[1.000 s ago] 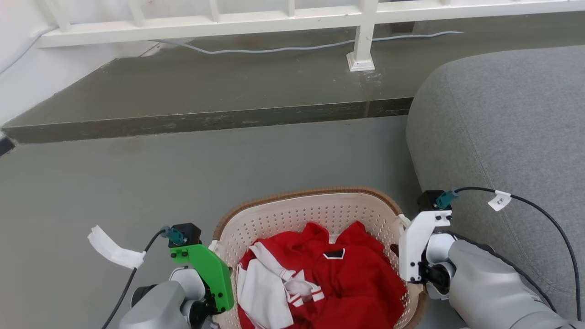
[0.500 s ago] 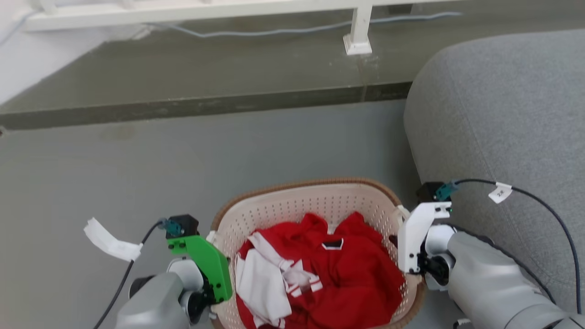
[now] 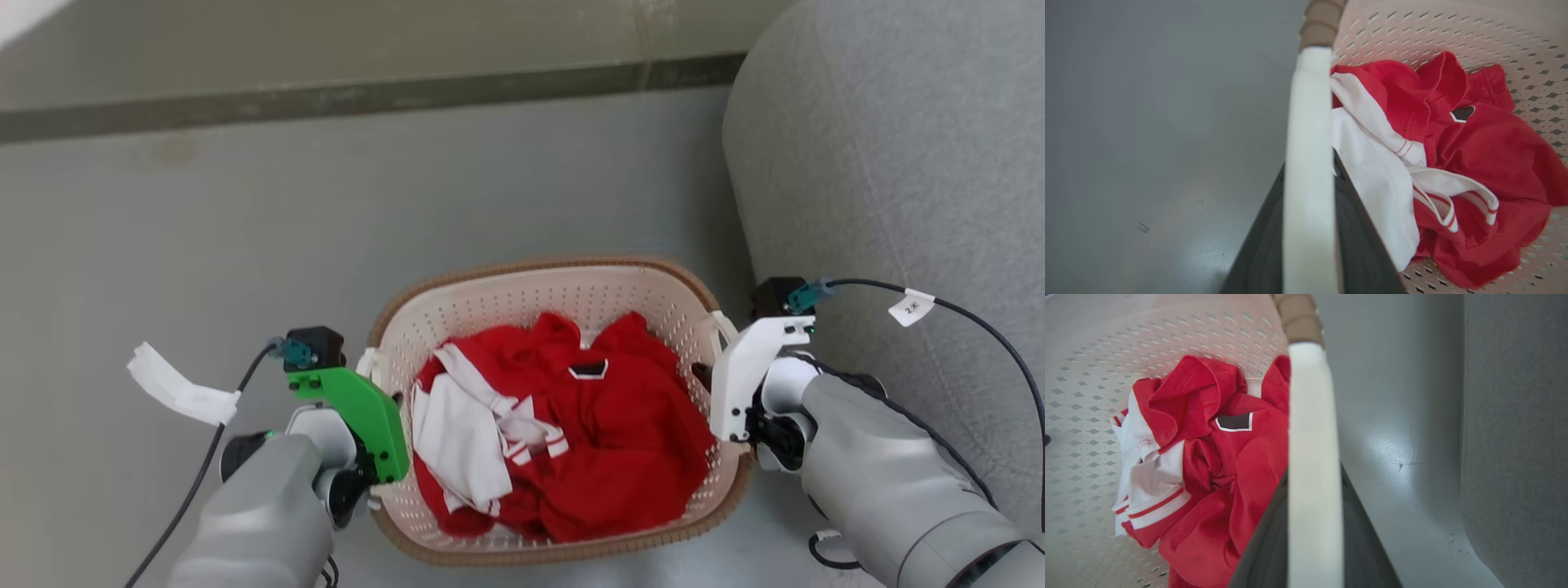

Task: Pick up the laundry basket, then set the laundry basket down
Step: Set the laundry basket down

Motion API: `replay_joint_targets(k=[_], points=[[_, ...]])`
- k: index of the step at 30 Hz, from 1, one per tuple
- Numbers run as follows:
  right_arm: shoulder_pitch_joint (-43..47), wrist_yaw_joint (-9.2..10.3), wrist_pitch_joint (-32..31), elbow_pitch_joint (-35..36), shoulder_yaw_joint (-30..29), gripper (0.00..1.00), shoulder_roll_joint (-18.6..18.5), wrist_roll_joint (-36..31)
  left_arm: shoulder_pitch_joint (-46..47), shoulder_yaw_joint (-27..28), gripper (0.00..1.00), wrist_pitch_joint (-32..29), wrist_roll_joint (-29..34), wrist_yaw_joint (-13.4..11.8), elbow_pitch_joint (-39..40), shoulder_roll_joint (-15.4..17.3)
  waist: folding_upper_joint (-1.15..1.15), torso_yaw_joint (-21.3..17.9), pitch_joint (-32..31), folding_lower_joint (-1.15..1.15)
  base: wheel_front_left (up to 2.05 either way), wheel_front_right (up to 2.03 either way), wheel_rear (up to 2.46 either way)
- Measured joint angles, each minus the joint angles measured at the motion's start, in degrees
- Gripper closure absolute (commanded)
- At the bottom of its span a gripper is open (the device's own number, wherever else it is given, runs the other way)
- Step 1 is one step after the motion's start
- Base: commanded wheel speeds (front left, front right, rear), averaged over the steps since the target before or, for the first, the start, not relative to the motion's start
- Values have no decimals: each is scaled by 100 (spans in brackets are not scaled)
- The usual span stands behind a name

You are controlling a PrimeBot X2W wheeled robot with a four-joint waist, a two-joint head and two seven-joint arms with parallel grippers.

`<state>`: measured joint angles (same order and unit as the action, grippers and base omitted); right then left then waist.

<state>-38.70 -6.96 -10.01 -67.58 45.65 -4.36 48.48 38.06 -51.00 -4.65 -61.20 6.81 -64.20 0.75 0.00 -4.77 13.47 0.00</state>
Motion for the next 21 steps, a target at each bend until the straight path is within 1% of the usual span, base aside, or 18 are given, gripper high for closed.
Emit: replay_joint_targets(k=[9, 21], points=[[-201, 0, 255, 155, 3, 100, -78, 16, 296, 29, 100, 345, 142, 8, -51, 0, 0, -6, 677, 0, 0, 0, 0], [-516, -1, 948, 452, -11, 100, -246, 18, 749, 110, 100, 1018, 198, 8, -78, -12, 0, 66, 1611, 0, 0, 0, 0]])
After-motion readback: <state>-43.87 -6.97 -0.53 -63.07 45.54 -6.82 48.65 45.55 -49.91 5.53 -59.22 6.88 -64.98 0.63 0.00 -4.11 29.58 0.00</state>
